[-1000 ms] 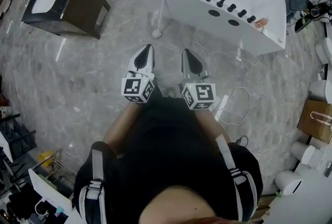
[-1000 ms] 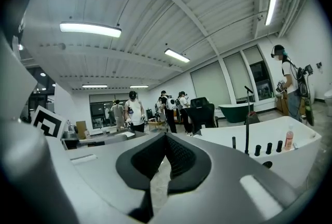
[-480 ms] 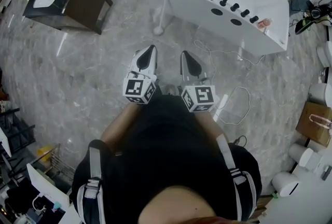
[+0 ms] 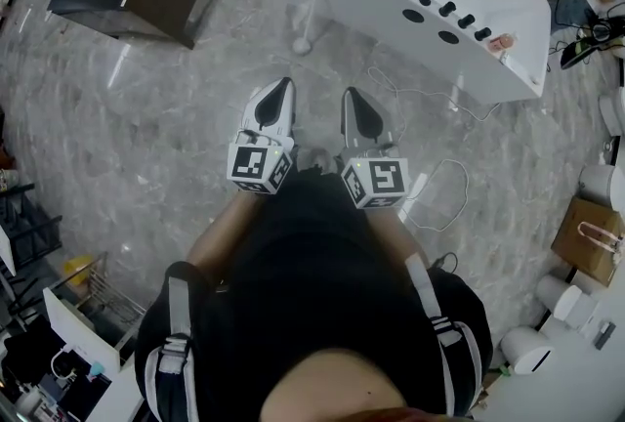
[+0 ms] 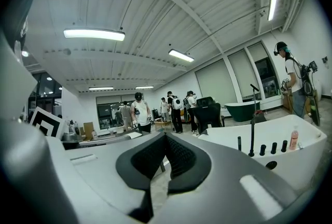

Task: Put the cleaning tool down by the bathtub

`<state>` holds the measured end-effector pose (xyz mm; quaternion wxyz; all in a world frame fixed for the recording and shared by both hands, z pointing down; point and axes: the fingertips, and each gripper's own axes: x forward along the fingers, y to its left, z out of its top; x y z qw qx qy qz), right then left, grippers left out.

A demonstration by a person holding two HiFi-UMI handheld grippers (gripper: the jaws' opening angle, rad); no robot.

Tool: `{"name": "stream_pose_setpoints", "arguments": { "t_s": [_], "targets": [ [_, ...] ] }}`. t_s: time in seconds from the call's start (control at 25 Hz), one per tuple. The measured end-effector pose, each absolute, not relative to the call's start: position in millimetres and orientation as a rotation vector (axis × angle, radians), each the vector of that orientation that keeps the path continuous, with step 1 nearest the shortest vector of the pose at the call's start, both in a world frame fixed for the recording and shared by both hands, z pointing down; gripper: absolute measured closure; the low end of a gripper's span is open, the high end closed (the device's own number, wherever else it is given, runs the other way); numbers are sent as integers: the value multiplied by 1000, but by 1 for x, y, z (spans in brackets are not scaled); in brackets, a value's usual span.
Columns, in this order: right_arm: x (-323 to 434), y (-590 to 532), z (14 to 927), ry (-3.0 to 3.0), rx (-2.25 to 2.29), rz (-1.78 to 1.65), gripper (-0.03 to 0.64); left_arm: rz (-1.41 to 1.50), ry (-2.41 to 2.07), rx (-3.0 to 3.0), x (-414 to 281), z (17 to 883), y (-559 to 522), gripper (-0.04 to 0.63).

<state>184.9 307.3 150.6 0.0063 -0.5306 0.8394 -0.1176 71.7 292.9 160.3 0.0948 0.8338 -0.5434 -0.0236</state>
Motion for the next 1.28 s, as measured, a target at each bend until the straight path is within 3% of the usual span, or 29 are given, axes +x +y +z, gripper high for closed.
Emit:
{"name": "stream_pose_setpoints", "arguments": {
  "t_s": [1.28],
  "targets": [
    [149, 276, 138, 2589, -1763, -399, 618, -76, -1509, 2534, 42, 134, 257, 586]
  ]
}}
